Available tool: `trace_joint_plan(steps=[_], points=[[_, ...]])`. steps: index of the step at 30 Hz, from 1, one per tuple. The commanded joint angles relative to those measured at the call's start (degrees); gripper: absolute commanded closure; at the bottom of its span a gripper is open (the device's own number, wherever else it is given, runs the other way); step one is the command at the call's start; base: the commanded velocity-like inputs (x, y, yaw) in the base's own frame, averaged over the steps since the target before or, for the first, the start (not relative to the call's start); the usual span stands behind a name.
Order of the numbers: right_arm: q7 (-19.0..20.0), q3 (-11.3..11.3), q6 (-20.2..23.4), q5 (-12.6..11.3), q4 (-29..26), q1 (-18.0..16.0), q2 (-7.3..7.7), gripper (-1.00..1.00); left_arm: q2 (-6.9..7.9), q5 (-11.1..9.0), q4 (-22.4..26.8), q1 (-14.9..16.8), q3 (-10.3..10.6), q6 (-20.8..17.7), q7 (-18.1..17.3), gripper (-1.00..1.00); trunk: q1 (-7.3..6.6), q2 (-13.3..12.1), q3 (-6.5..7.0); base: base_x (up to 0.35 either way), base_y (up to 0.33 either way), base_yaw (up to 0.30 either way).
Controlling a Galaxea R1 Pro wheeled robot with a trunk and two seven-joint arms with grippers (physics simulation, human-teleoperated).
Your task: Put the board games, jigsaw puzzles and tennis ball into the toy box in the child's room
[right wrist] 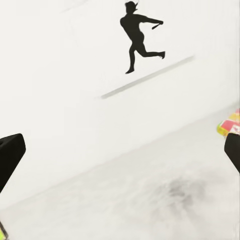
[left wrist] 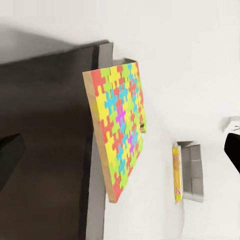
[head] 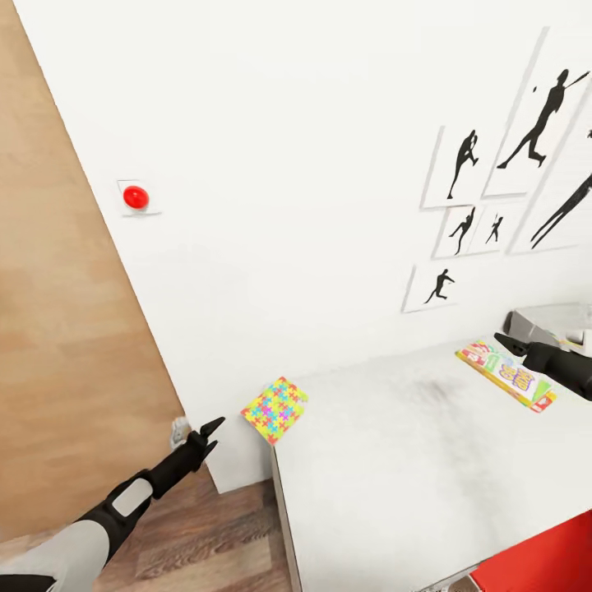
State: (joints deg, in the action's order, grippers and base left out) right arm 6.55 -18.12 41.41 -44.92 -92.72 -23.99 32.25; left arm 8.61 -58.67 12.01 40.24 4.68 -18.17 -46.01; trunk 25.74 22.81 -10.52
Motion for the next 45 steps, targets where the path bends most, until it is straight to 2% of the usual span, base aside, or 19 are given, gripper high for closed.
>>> trace_joint_plan(steps=[1,5,9,19,31,45], points=[[0.3,-0.1,0.3,0.2,0.0,-0.1,-0.01,-1.0,0.31,-0.6,-0.1,0.0,0.5,-0.3,-0.2,-1.0,0.04,0.1,-0.06,0.032,0.018,-0.264],[0.3,-0.1,0.3,0.2,0.0,-0.1,0.0,-1.0,1.15,-0.5,-0.3,-0.2,0.4,-0.1,-0.2,-1.0,0.04,0.1,0.17,0.018,0.01,-0.263],[0.3,-0.2,0.3,0.2,0.0,-0.1,0.0,-1.0,1.39,-0.5,-0.5,-0.2,0.4,0.0,0.0,-1.0,0.04,0.1,0.35,0.006,0.003,-0.199],[0.5,-0.8,0.3,0.2,0.0,0.1,-0.01,-1.0,0.92,-0.6,-0.5,-0.3,0.5,1.7,0.2,-1.0,0.04,0.1,0.44,0.001,0.001,-0.055],[0.6,-0.8,0.3,0.2,0.0,0.0,-0.08,-1.0,0.61,-1.0,-0.1,-0.5,0.4,1.8,0.4,-1.0,0.04,0.1,0.44,0.0,0.0,-0.001],[0.6,-0.8,0.3,0.2,0.0,0.0,-0.08,-1.0,0.66,-1.1,-0.1,-0.4,0.3,1.7,0.4,-1.0,3.11,5.7,-2.08,0.0,0.0,0.0]])
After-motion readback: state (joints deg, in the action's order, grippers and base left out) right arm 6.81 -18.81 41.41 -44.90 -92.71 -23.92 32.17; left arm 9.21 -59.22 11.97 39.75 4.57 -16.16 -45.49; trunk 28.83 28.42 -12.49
